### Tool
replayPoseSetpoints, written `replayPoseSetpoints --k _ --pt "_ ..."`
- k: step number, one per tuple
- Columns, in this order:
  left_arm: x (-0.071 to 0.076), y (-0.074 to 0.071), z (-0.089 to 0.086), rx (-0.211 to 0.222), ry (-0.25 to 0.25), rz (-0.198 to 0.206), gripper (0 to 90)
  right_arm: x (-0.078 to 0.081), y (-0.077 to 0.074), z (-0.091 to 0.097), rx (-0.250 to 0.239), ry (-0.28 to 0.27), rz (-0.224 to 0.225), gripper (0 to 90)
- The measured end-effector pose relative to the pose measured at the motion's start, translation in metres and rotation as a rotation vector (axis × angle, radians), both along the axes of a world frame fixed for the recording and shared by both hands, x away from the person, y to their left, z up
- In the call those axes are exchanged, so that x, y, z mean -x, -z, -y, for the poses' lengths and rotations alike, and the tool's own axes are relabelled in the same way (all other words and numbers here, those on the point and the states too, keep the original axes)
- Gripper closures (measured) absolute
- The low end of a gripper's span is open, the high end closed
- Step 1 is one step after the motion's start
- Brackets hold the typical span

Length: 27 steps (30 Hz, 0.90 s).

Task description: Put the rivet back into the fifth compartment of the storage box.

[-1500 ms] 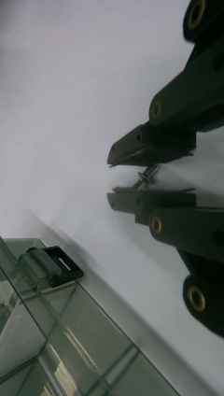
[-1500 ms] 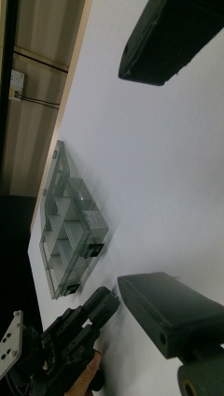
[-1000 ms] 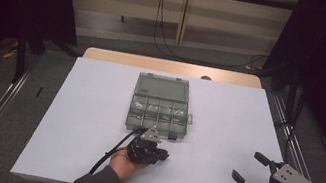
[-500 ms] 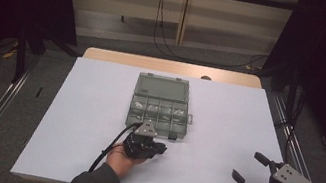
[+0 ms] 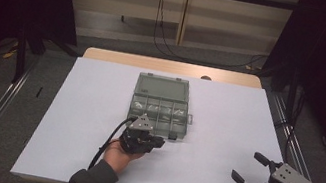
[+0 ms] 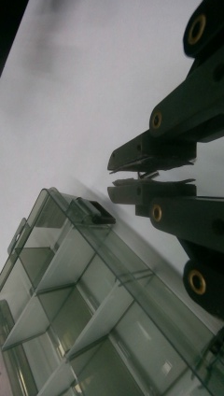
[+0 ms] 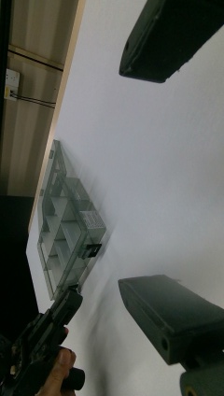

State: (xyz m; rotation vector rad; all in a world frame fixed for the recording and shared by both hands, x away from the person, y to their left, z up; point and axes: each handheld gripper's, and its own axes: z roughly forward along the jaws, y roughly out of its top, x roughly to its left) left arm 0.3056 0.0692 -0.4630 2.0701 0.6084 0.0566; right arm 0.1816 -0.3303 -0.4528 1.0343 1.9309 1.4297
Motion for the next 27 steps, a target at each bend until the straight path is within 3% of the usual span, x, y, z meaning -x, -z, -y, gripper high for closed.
replayPoseSetpoints --k 10,27 --pt "-0.007 -0.007 -0.01 0.044 -0.038 0.008 83.0 0.0 0.0 0.0 0.002 0.002 -0.001 0.4" --pt "-0.016 -0.016 -0.024 0.08 -0.088 0.02 83.2 0.0 0.001 0.002 -0.004 0.008 -0.002 0.5"
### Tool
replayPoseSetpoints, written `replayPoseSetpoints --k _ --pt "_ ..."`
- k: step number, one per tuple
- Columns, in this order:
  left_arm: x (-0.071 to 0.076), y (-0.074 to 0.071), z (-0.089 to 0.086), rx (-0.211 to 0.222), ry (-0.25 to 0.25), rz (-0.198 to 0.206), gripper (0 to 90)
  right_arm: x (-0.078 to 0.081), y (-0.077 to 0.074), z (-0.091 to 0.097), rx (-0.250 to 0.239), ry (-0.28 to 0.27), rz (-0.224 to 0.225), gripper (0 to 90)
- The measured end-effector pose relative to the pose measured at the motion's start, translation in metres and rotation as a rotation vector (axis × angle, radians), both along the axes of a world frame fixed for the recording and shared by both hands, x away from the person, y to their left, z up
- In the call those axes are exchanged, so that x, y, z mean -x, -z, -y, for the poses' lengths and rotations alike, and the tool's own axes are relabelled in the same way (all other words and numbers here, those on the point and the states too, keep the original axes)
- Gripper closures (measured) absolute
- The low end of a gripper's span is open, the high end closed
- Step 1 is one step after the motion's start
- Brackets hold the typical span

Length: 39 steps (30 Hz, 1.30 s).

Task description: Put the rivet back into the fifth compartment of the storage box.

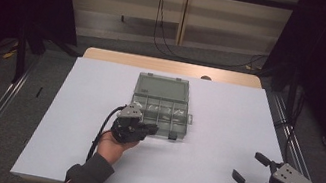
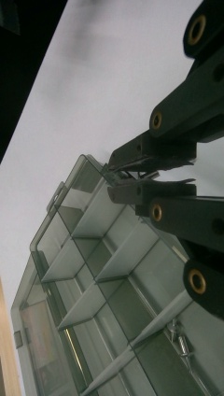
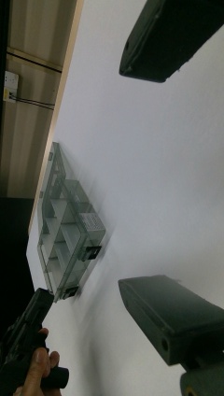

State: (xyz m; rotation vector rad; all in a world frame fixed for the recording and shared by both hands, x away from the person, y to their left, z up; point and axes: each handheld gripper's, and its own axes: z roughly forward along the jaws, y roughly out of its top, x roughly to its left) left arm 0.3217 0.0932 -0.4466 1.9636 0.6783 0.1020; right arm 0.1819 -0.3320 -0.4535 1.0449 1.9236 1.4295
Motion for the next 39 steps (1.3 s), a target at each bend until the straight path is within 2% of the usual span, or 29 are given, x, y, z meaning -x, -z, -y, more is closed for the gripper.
replayPoseSetpoints --k 11,18,31,39 --pt "-0.005 -0.002 -0.007 0.013 -0.031 0.007 83.2 0.0 0.0 0.001 0.001 0.002 0.002 1.0" --pt "-0.01 -0.003 -0.018 0.017 -0.081 0.013 83.2 0.0 0.0 0.001 -0.003 0.004 0.003 1.1" --pt "-0.019 0.002 -0.032 -0.016 -0.161 0.03 83.1 0.001 0.0 0.001 -0.004 0.002 0.003 1.1" --pt "-0.023 0.006 -0.035 -0.025 -0.191 0.038 83.0 0.001 0.0 0.001 -0.003 0.0 0.003 1.1"
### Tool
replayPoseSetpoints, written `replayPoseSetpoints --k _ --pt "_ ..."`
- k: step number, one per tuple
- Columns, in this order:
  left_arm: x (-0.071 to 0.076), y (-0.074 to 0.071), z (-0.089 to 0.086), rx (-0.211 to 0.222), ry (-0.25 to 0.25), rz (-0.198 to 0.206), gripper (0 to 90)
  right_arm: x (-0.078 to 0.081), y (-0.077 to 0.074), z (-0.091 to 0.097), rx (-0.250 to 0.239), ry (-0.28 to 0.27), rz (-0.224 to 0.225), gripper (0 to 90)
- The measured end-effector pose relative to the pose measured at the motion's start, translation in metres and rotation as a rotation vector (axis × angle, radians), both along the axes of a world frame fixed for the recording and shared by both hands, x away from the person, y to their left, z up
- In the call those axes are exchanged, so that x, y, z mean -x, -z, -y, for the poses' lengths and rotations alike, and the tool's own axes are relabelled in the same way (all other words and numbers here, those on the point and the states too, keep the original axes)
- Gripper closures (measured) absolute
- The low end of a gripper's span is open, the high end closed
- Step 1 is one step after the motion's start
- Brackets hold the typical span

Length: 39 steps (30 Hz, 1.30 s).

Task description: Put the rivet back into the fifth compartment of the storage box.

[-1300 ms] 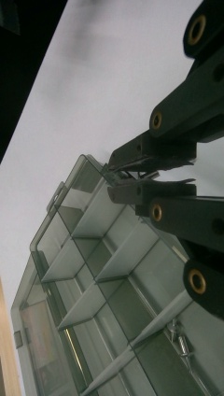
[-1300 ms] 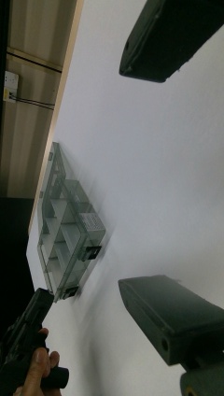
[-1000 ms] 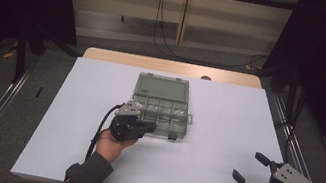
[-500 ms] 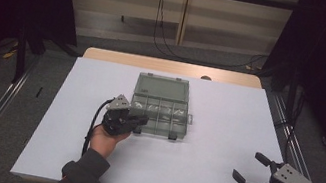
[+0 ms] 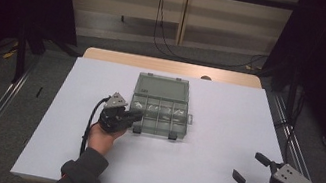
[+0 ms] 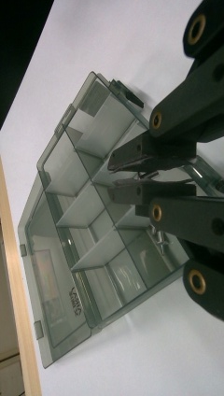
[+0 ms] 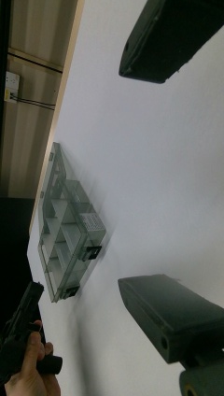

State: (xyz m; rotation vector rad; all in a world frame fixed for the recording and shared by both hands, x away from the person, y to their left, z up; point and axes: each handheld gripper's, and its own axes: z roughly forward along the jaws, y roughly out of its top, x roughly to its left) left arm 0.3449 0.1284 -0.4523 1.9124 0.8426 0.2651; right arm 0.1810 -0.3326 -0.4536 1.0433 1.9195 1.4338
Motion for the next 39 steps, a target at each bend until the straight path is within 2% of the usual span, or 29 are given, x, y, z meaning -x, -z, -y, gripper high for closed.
replayPoseSetpoints --k 8,19,26,30,34,39 --pt "-0.003 0.003 -0.004 0.004 -0.024 -0.006 82.7 0.0 0.0 0.0 0.004 -0.002 0.0 1.1" --pt "-0.004 0.005 -0.002 -0.022 -0.036 0.012 82.2 0.001 0.0 -0.001 0.008 -0.005 -0.002 1.2" --pt "-0.003 0.004 -0.002 -0.014 -0.045 0.012 76.6 0.001 0.0 -0.001 0.007 -0.007 -0.002 1.1" --pt "0.0 0.002 -0.001 -0.004 -0.038 0.017 70.4 0.001 0.0 -0.001 0.007 -0.008 -0.002 1.2" --pt "0.003 0.0 0.0 0.008 -0.005 0.01 60.7 0.001 0.0 0.0 0.006 -0.01 0.0 1.1" --pt "0.007 -0.002 0.003 0.023 0.037 0.023 46.8 0.001 0.0 0.0 0.0 -0.007 0.0 1.1"
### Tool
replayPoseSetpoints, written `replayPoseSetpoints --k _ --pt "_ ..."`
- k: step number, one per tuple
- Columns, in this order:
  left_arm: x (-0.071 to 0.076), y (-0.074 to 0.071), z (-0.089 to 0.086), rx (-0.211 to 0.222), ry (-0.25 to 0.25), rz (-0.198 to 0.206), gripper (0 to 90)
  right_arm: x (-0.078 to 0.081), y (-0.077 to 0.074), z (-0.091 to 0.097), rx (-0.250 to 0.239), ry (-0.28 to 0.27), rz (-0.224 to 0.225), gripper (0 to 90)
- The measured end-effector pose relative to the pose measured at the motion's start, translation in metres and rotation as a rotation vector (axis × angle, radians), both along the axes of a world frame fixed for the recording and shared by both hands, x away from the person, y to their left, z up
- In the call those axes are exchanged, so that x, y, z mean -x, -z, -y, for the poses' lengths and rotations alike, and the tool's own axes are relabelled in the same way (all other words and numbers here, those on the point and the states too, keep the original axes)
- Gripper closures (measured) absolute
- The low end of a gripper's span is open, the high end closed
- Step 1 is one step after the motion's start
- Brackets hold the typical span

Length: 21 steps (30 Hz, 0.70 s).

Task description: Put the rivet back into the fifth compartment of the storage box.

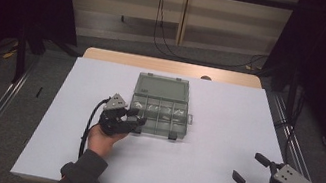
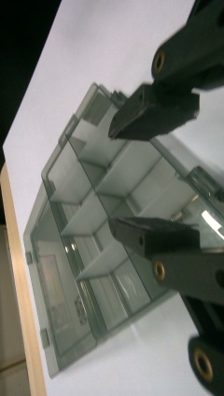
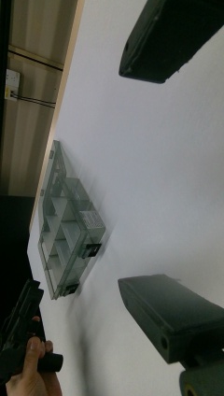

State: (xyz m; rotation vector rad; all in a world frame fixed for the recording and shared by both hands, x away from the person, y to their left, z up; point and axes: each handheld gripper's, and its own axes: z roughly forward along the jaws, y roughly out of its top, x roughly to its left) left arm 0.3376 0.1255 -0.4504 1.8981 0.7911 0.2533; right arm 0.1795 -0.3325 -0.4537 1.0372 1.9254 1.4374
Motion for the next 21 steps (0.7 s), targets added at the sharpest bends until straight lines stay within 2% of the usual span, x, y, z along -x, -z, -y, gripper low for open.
replayPoseSetpoints --k 7,12,15,18,21 --pt "0.004 -0.003 0.0 -0.007 0.017 0.003 32.2 0.0 0.0 0.0 0.0 0.0 0.001 1.1" --pt "0.008 -0.006 -0.002 0.0 0.027 0.003 25.4 0.0 0.0 0.001 -0.001 0.003 0.001 1.2" --pt "0.011 -0.008 -0.003 0.003 0.036 0.016 21.2 0.0 0.0 0.001 0.0 0.003 0.0 1.2" --pt "0.013 -0.01 -0.006 0.029 0.046 0.018 17.3 0.001 -0.001 0.001 0.0 0.004 0.001 1.2" --pt "0.015 -0.01 -0.013 0.06 0.046 0.003 14.3 0.001 -0.001 0.001 -0.001 0.005 0.002 1.2"
